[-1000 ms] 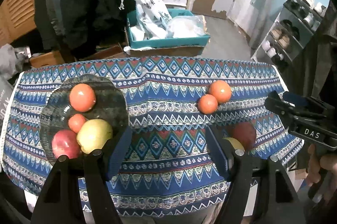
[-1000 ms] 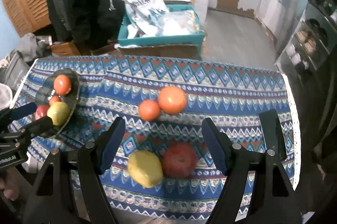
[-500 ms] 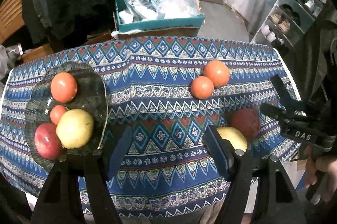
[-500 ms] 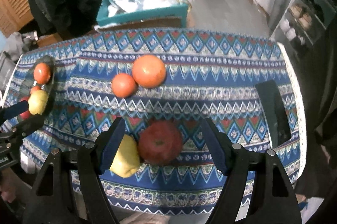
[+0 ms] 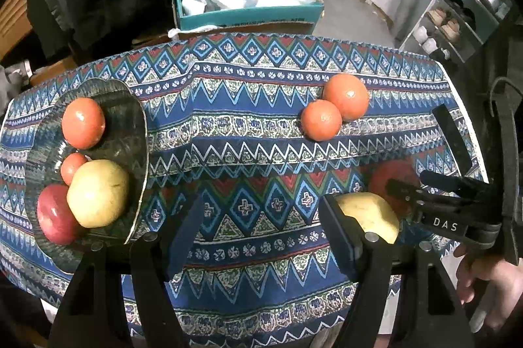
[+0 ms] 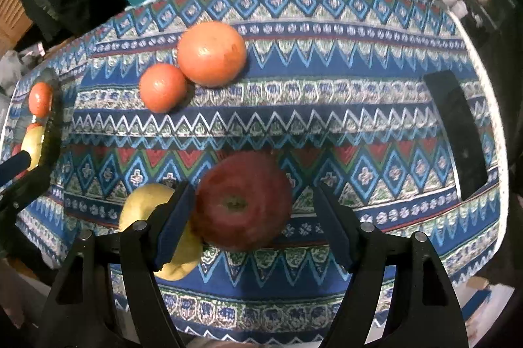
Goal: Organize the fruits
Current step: 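Grasp a red apple with the right gripper while the left gripper approaches a tangerine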
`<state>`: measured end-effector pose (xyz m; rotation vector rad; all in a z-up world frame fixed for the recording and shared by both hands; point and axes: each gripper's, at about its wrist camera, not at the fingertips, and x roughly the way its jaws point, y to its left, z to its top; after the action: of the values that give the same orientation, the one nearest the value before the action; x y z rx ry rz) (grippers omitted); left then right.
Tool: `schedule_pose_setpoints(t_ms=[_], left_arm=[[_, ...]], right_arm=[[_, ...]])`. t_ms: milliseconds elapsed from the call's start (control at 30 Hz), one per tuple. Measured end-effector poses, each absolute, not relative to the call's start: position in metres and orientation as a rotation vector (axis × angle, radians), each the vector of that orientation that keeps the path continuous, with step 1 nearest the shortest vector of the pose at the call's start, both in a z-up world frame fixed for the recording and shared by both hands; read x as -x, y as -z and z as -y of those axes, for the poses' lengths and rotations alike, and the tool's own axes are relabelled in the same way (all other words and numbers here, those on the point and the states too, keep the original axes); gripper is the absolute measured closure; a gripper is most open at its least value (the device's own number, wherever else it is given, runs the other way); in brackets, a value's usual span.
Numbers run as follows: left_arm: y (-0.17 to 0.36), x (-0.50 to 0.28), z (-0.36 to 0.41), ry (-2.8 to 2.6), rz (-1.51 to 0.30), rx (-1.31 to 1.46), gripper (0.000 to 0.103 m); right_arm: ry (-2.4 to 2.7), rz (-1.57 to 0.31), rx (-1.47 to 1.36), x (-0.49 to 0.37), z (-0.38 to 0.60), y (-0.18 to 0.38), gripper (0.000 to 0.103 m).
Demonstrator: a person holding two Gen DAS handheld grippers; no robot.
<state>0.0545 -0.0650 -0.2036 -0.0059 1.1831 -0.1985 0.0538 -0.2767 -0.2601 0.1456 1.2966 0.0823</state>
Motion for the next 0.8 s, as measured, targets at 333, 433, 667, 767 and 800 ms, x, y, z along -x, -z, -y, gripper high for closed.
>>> schedule_pose_setpoints(t_ms=[333,433,667,767,800], left_arm=[[0.216,-0.063,0.076,0.205,-1.208,-0.013,0.029],[0.217,-0.067,0.08,0.211,-1.211,-0.011,0.029],[0.219,-0.087,0.09,0.236,-1.216,0.035,0.029],[0.221,-0.097,0.097,0.256,-1.216,0.043,0.028],[0.222,-0.1,0.099,0.259,-1.216,0.04,0.026]], right_arm=[[-0.111,-1.367,-0.288,-0.059,0.284,0.29,0.029],[-0.118,-1.358,-0.248,-0.059,0.281,0.288,0.029],[-0.076,-1.28,-0.149,-0.067,0.289,0.278,0.029],[-0.054,-1.24,-0.126,-0.078,0.3,0.272,0.029],[-0.045,-1.228,-0.118,-0.08,0.303,0.27,0.029]])
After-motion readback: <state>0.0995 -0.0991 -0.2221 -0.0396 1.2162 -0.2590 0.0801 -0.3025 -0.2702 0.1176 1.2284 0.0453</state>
